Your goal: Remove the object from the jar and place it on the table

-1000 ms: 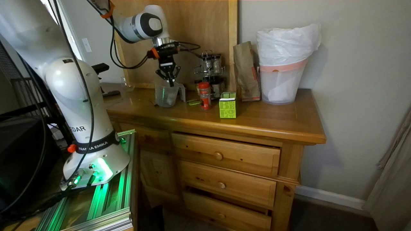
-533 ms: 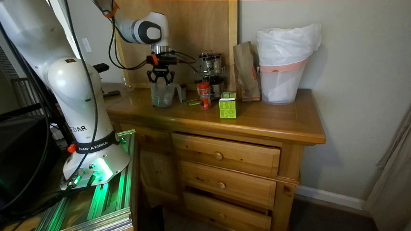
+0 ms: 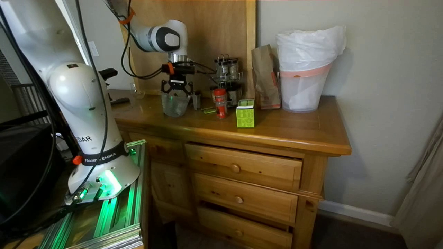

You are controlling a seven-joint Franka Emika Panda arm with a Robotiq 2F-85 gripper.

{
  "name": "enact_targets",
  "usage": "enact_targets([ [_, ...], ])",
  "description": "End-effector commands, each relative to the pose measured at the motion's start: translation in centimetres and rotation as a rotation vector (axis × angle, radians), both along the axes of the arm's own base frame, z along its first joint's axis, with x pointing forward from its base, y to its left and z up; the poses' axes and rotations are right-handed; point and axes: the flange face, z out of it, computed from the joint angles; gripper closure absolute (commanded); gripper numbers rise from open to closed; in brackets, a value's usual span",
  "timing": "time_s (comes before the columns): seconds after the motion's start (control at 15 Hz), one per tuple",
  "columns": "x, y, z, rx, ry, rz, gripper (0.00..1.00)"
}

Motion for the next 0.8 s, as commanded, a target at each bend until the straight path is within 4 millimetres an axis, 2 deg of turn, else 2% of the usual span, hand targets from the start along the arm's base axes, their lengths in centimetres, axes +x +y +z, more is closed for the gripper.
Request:
enact_targets([
  [0.0, 0.9, -0.5, -1.0, -0.099, -0.112, 0.008, 0.00],
  [0.2, 1.1, -0.4, -0.7, -0.157, -0.202, 0.051, 0.00],
  [0.33, 0.7, -0.1, -1.1, -0.131, -0.133, 0.098, 0.00],
  [0.6, -0.5, 0.8, 0.2, -0.020, -0.084, 0.240, 0.00],
  [0.67, -0.6, 0.9, 0.1, -0.005, -0.072, 0.263, 0.09],
  [0.73, -0.6, 0.8, 0.0, 0.001, -0.062, 0.273, 0.26],
])
